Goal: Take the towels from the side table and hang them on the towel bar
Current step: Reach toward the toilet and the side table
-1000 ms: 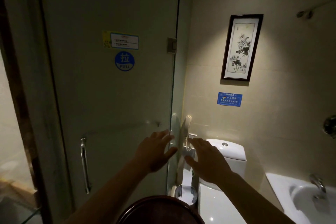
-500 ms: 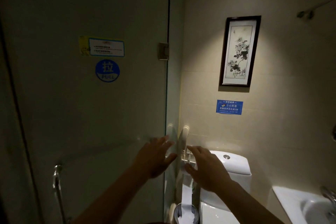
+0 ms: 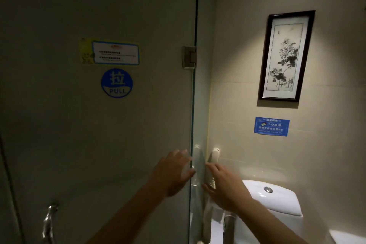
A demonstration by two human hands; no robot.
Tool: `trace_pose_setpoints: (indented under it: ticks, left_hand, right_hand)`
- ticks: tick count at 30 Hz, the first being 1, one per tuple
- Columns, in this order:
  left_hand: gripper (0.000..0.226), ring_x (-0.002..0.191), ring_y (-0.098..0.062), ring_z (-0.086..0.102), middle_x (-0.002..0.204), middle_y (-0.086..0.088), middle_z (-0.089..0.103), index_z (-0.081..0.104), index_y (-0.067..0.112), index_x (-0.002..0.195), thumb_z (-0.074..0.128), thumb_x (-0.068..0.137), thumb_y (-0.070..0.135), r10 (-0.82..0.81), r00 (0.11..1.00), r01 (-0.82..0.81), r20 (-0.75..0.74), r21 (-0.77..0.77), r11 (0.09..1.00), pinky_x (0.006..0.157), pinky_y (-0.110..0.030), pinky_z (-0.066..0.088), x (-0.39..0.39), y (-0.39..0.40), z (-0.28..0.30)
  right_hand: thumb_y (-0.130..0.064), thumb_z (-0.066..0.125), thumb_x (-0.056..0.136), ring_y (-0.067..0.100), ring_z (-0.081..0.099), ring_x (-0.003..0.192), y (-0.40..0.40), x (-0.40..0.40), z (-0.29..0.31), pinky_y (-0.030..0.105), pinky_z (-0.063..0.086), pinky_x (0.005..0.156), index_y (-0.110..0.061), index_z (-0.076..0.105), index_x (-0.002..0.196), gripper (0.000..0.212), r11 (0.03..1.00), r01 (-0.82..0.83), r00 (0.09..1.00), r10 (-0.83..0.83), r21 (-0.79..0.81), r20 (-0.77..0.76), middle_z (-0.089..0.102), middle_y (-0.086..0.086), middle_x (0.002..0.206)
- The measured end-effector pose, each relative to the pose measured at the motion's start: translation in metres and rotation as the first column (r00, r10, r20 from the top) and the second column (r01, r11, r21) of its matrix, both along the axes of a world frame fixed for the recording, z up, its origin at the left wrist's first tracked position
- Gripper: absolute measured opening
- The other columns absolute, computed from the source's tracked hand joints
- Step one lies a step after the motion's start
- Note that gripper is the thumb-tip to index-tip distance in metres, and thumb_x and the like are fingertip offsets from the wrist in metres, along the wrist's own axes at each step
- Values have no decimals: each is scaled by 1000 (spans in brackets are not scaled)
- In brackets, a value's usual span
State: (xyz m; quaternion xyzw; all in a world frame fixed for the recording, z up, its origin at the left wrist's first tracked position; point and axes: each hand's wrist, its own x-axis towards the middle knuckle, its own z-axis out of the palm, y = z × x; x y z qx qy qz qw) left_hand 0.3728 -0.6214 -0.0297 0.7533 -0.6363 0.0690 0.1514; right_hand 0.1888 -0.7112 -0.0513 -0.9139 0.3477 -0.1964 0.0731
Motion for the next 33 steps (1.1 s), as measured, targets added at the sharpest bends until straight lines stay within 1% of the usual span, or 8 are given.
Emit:
trace_pose_setpoints:
  ticks: [3,5,9,13,22,26,30,33]
  left_hand:
    - [90,152,-19,19,165,4,25,37,33,152,5,78,73,-1,1000,1,12,-26,1000,121,-40,21,13,-23,3]
    - [94,152,-21,21,165,2,27,37,31,152,1,75,72,-1,1000,1,-3,-11,1000,121,-43,22,20,-35,-1]
    - [86,149,-19,27,162,4,32,40,33,150,8,81,73,33,996,-36,-84,-42,998,120,-41,24,33,-46,-7]
    - [56,150,-21,24,163,4,29,38,31,151,36,101,54,26,994,-28,-102,-21,999,120,-39,24,33,-43,-8]
    - [55,148,-27,30,163,-3,31,39,25,152,39,103,50,17,990,-14,-137,25,1000,121,-44,24,12,-9,-24]
    - [61,149,-24,29,164,-2,30,36,27,153,31,100,56,54,994,-46,-90,90,995,122,-42,20,-5,37,-62]
    - [56,150,-24,27,165,2,26,35,28,154,39,103,50,126,976,-105,-175,124,987,120,-37,20,-34,92,-103]
    - [56,151,-24,25,166,-1,23,33,25,156,40,104,45,122,970,-80,-212,196,977,122,-37,17,-57,128,-138]
  right_hand:
    - [-54,53,95,16,47,133,-17,14,6,36,43,111,-32,27,154,68,1000,17,1000,-16,-16,6,45,-4,151]
    - [-55,52,95,15,48,132,-26,20,8,34,43,110,-31,28,154,68,999,24,1000,-24,-26,2,46,-4,150]
    - [-54,52,96,17,47,135,-40,26,10,35,42,112,-29,28,155,68,1000,28,1000,-28,-13,-11,44,-2,153]
    - [-54,51,96,18,47,134,-47,26,8,36,43,111,-29,28,155,67,999,39,999,-39,-13,-21,44,-1,153]
    - [-52,54,96,20,50,132,-2,10,-33,38,46,108,-28,31,153,66,999,31,998,-30,35,-54,46,1,151]
    - [-52,56,94,23,50,132,37,-12,-57,41,47,107,-29,31,152,67,997,11,998,-6,82,-59,45,3,153]
    - [-54,53,95,24,48,135,86,-44,-90,42,45,108,-29,31,153,67,995,-4,994,15,99,-108,43,1,154]
    - [-53,52,94,24,50,132,124,-68,-123,40,44,104,-28,38,150,63,991,2,992,15,132,-128,48,0,150]
